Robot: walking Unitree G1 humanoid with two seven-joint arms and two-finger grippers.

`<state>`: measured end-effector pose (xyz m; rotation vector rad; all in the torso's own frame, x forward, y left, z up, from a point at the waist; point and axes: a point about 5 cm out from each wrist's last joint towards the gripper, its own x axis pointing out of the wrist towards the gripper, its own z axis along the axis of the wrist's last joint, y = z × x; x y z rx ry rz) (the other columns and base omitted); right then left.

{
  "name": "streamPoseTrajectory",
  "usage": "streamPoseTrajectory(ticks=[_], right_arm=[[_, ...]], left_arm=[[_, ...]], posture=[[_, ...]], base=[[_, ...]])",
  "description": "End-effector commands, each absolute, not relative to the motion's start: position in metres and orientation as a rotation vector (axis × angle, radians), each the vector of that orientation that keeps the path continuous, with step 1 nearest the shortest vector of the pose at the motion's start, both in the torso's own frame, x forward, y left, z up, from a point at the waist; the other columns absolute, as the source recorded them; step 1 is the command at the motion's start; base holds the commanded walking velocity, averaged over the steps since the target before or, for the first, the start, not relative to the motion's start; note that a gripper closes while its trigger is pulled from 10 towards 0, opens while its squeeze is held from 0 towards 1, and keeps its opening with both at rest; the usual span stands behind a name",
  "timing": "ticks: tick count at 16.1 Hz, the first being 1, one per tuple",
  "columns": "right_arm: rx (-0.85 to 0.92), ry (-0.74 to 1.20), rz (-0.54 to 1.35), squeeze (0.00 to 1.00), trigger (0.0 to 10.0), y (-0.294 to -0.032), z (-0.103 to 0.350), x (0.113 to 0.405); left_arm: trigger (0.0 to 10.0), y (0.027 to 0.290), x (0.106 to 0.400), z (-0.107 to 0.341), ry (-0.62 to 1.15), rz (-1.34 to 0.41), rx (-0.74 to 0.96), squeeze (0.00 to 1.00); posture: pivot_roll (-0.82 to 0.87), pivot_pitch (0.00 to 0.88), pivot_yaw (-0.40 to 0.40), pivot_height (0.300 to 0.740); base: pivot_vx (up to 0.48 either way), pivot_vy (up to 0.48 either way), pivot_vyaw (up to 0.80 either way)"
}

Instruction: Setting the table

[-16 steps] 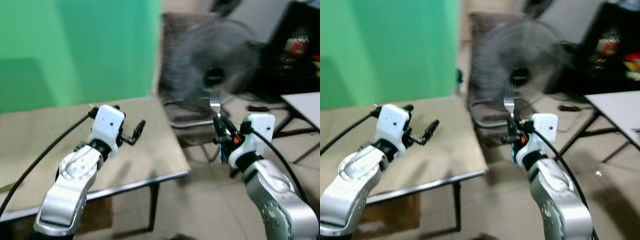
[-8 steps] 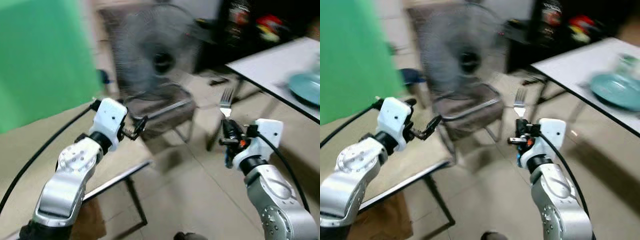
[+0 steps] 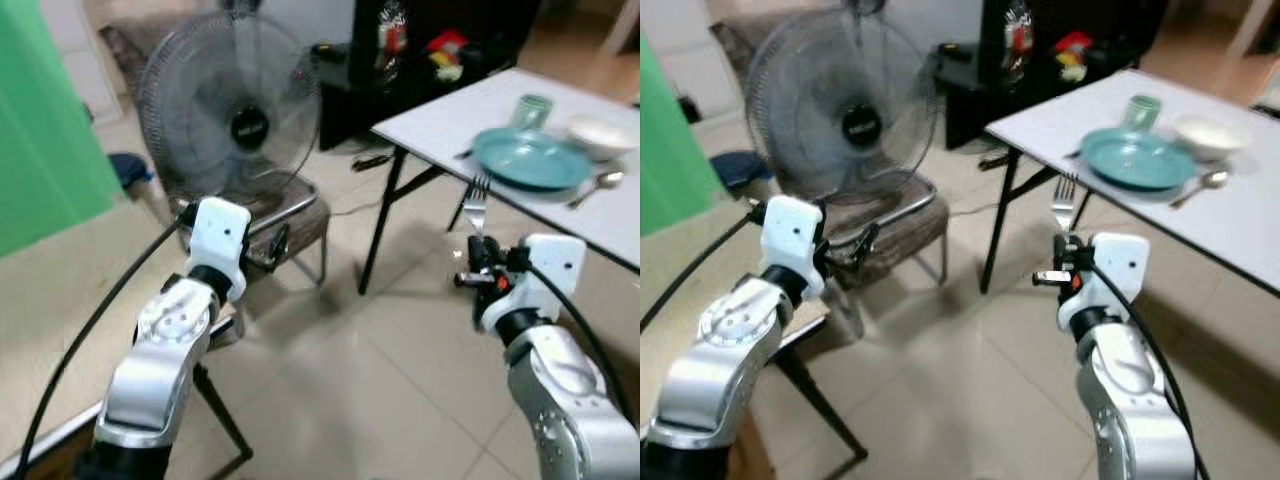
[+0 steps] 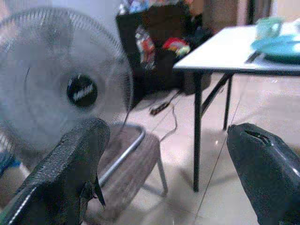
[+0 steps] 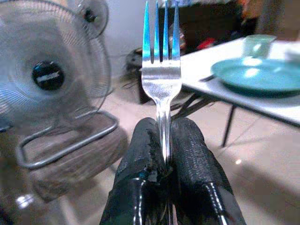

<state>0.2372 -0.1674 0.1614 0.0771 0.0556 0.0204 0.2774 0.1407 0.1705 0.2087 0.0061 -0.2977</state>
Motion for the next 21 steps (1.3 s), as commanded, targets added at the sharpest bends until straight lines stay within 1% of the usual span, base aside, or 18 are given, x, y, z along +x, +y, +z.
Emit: streamPoseTrajectory(ticks=[1,4,6,9,13,21], right_arm=[[0.071,0.039,0.026,0.00,10.0,-0.164,0.164,0.236],[0.057,0.036,0.016,0.00,10.0,-0.167,0.165,0.236],[0.056,0.032,0.013,0.00,10.0,-0.169,0.168,0.236],[0.027,0.026,0.018,0.00,10.0,-0.167,0.175,0.240],[0.033,0.029,0.013,0.00,10.0,-0.169,0.175,0.241],[0.050,0.071,0.001,0.00,10.0,-0.168,0.167,0.234]], left_arm=[[10.0,0.140,0.280,0.171,0.002,-0.309,0.221,0.00],[10.0,0.138,0.281,0.171,0.001,-0.310,0.161,0.00],[10.0,0.130,0.279,0.174,-0.015,-0.364,0.137,0.00],[10.0,0.127,0.281,0.177,-0.028,-0.382,0.102,0.00],[10.0,0.128,0.281,0.178,-0.035,-0.394,0.102,0.00],[10.0,0.128,0.276,0.174,-0.024,-0.424,0.116,0.00]], posture=[[-0.04,0.000,-0.002,0.740],[-0.05,0.000,-0.004,0.740],[-0.04,0.000,-0.018,0.740],[-0.05,0.000,-0.017,0.740],[-0.05,0.000,-0.024,0.740],[-0.04,0.000,-0.022,0.740]], base=[[0.000,0.000,-0.77],[0.000,0.000,-0.77],[0.000,0.000,-0.78],[0.000,0.000,-0.78],[0.266,0.000,-0.79],[0.275,0.000,-0.79]])
